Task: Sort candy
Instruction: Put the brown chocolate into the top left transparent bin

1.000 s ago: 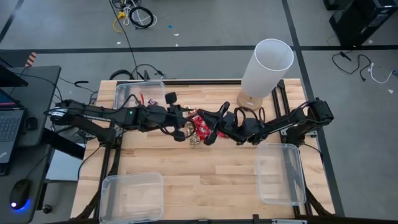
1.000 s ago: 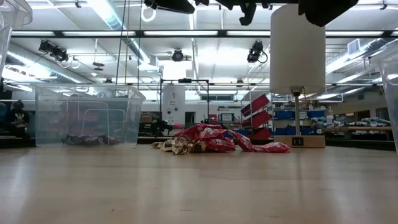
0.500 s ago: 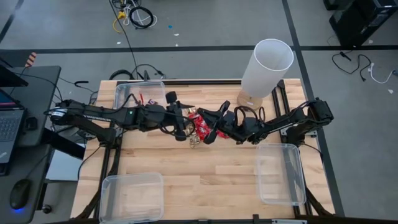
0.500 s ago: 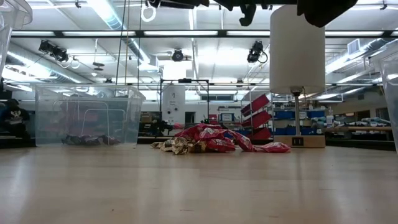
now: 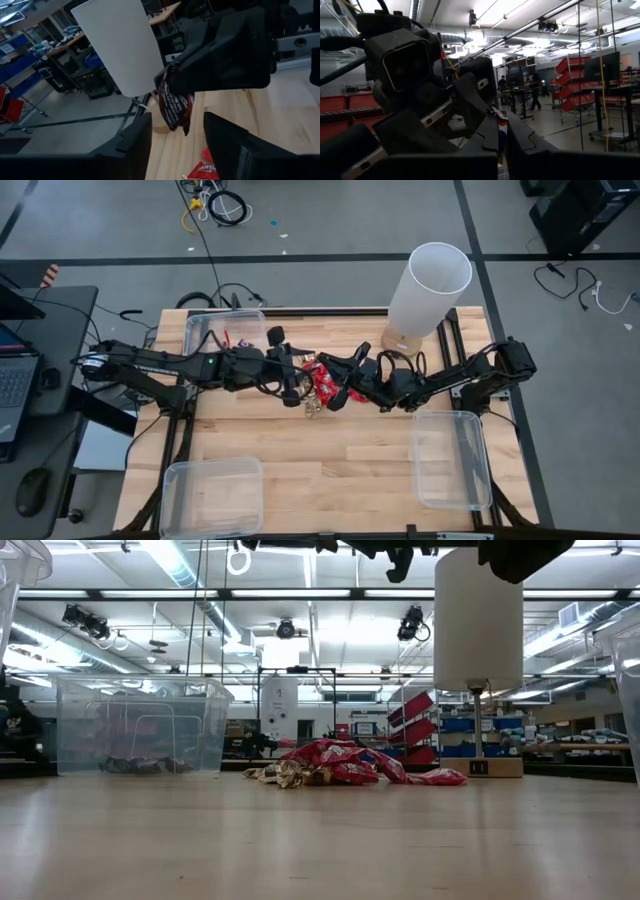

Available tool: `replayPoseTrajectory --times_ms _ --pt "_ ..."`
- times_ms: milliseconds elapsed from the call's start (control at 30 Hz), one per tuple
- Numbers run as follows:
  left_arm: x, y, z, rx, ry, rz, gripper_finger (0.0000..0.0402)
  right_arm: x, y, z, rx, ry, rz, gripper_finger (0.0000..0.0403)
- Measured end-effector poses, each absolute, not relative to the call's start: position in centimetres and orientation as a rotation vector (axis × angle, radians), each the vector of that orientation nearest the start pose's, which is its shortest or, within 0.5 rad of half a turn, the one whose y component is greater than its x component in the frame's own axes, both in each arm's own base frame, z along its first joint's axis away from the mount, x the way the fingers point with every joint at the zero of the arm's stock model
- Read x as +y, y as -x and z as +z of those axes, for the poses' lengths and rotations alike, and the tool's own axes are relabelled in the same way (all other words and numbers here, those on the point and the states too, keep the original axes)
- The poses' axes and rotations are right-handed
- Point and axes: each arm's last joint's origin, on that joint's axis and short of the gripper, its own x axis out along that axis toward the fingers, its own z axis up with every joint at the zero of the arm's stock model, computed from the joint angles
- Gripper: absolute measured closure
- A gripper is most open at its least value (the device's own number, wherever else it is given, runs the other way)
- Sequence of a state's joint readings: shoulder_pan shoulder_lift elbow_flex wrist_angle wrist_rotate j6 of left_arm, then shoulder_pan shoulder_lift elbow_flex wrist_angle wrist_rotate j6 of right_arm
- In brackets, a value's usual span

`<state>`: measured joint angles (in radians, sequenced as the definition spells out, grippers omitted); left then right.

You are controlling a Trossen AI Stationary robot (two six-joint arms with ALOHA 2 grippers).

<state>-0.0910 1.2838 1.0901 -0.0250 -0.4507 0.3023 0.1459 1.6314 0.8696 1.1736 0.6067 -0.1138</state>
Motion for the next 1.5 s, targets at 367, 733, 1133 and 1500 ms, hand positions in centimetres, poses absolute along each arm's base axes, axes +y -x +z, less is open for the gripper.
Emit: replayPoseTrajectory --times_ms 367,733,1133,1500 --pt "-1.37 -28.87 34.81 0.265 -0.356 0.324 0.0283 3.28 -33.74 27.81 -0.359 -0.041 -0.478 0.0398" --pt "-1.36 -28.86 34.78 0.267 -0.354 0.325 0.0395 3.28 -33.74 27.81 -0.354 -0.023 -0.482 0.0391" --pt "-1.36 -28.78 34.54 0.290 -0.338 0.332 0.0400 3.39 -33.67 27.76 -0.341 -0.015 -0.525 0.0330" --pt "-1.38 -28.78 34.52 0.290 -0.325 0.326 0.0401 3.61 -33.63 27.77 -0.337 0.000 -0.525 0.0321"
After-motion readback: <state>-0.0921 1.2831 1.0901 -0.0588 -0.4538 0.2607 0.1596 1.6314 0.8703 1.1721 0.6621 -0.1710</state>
